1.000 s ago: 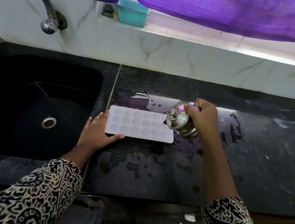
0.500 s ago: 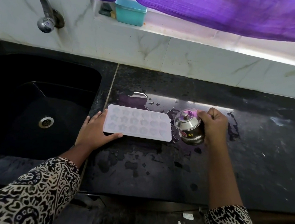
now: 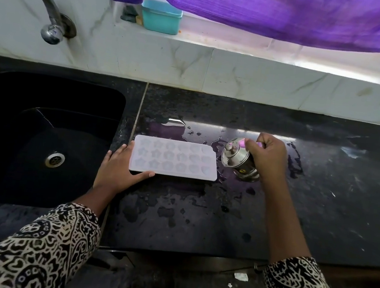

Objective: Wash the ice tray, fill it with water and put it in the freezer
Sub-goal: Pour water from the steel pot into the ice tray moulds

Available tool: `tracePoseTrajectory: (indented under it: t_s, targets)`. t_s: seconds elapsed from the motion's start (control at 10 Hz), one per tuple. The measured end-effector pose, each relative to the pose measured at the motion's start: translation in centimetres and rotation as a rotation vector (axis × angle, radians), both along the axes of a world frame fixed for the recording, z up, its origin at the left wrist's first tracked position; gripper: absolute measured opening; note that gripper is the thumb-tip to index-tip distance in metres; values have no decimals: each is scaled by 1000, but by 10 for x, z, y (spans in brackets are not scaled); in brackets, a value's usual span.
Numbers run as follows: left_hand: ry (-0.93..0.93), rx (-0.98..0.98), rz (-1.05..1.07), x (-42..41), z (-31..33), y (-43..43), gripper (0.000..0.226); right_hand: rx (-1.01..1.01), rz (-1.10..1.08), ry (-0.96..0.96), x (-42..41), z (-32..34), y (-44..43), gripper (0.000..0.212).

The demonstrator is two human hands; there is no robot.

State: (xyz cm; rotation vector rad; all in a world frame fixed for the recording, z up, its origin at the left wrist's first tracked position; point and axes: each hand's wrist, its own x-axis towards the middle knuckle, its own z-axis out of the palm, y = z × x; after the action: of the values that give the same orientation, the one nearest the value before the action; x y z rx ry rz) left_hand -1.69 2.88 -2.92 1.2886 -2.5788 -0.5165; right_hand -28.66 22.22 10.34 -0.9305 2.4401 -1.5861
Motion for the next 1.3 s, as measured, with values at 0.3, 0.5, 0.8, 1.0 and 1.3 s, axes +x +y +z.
tracePoseTrajectory:
  t_s: [0.3,0.5,0.8,1.0,1.3]
  targets:
    - [9,5,6,-1,1,1,115,50,26,23,4,7,-3,44]
    - [16,9,-3,0,0,1,119,49,39,6,3,9,-4,39]
    - [17,3,-12,1,-3,-1,123,66,15,28,8,15,-5,40]
    - [15,0,-14,1,-3,-1,124,60,13,32,8,18,-5,40]
    - [23,0,-11,0,3,2,125,45,27,59,8,20,-5,43]
